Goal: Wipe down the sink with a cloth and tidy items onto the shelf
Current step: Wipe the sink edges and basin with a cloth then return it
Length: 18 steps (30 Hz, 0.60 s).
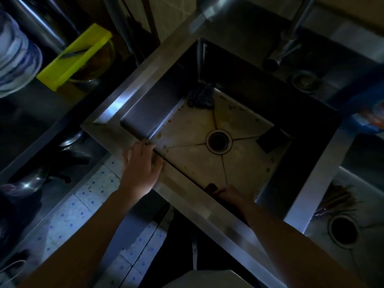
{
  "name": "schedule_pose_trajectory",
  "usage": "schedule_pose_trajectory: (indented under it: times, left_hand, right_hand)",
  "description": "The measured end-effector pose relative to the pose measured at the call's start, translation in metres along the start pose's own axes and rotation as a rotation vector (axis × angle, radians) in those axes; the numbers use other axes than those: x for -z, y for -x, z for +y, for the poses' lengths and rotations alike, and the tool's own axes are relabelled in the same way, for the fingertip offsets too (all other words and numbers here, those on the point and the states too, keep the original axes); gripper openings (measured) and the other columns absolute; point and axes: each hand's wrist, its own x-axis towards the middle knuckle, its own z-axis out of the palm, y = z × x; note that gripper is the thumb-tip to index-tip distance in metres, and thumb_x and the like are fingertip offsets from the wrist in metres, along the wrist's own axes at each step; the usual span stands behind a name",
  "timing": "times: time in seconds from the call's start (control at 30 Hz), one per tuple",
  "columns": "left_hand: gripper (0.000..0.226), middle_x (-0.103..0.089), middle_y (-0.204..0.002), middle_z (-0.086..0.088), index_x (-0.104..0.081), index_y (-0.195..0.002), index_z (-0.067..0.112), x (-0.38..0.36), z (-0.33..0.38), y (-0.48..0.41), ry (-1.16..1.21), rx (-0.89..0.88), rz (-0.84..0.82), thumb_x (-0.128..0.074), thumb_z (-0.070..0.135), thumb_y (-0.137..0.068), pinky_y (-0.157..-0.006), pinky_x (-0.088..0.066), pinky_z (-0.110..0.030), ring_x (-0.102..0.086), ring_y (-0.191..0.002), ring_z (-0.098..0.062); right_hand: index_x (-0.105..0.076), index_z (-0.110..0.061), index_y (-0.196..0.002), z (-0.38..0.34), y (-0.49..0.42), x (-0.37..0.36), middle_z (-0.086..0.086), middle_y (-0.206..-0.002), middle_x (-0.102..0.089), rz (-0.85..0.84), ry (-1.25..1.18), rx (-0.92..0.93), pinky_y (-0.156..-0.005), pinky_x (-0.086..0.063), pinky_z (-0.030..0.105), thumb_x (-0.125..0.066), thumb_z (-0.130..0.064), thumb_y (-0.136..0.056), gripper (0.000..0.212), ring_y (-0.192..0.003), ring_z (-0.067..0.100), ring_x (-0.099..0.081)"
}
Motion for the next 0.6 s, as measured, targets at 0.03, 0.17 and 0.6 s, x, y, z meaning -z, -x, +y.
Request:
schedule_pose_trajectory:
  times: [0.03,0.17,0.6]
  left_hand:
    - [0.037,-0.038,-0.140,-0.008,-0.044,-0.127,0.021,0.001,0.001,0.002,-0.007,-0.001,0.003,-0.047,0.034,-0.093,-0.109,-0.018,-0.047,-0.033,-0.130,-0.028]
    - [0.038,-0.046,-0.131,-0.008,-0.046,-0.125,0.020,0.005,-0.004,0.009,-0.029,-0.004,0.024,-0.051,0.033,-0.090,-0.106,-0.024,-0.049,-0.042,-0.123,-0.029]
    - [0.034,-0.050,-0.123,-0.007,-0.048,-0.122,0.020,0.039,-0.087,-0.056,-0.044,-0.052,0.040,-0.050,0.033,-0.091,-0.098,-0.030,-0.045,-0.047,-0.117,-0.029]
  right_hand:
    - [-0.065,0.003,-0.115,0.003,0.002,0.001,0.023,-0.120,-0.063,0.006,0.022,-0.004,-0.095,-0.047,0.037,-0.055,-0.011,-0.091,0.030,-0.111,0.031,-0.060]
    - [-0.062,0.002,-0.120,-0.002,0.005,-0.001,0.022,-0.123,-0.062,0.010,0.082,-0.021,-0.097,-0.049,0.037,-0.056,-0.016,-0.091,0.035,-0.113,0.031,-0.059]
    - [-0.060,-0.022,-0.094,-0.161,-0.015,-0.054,0.001,-0.100,-0.058,-0.001,-0.052,0.253,-0.085,-0.042,0.023,-0.052,-0.011,-0.092,0.013,-0.093,0.013,-0.052]
